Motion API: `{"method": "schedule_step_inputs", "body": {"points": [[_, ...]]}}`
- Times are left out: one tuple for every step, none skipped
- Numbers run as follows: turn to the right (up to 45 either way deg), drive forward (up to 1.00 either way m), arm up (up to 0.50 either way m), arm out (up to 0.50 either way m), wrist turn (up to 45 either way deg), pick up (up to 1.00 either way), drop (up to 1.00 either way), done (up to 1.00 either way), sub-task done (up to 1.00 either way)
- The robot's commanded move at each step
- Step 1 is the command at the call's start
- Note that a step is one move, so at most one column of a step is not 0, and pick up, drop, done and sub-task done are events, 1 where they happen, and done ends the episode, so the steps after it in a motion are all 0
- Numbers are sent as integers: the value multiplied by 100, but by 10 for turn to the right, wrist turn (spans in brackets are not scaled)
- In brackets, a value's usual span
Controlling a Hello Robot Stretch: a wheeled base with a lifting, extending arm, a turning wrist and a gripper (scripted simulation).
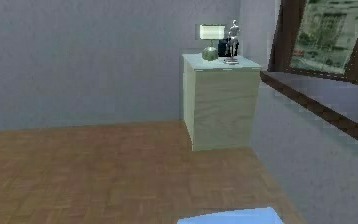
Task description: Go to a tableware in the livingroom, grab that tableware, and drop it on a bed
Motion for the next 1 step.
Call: {"method": "schedule_step_inputs", "body": {"points": [[-180, 0, 0, 0, 0, 0, 0, 0, 0]]}}
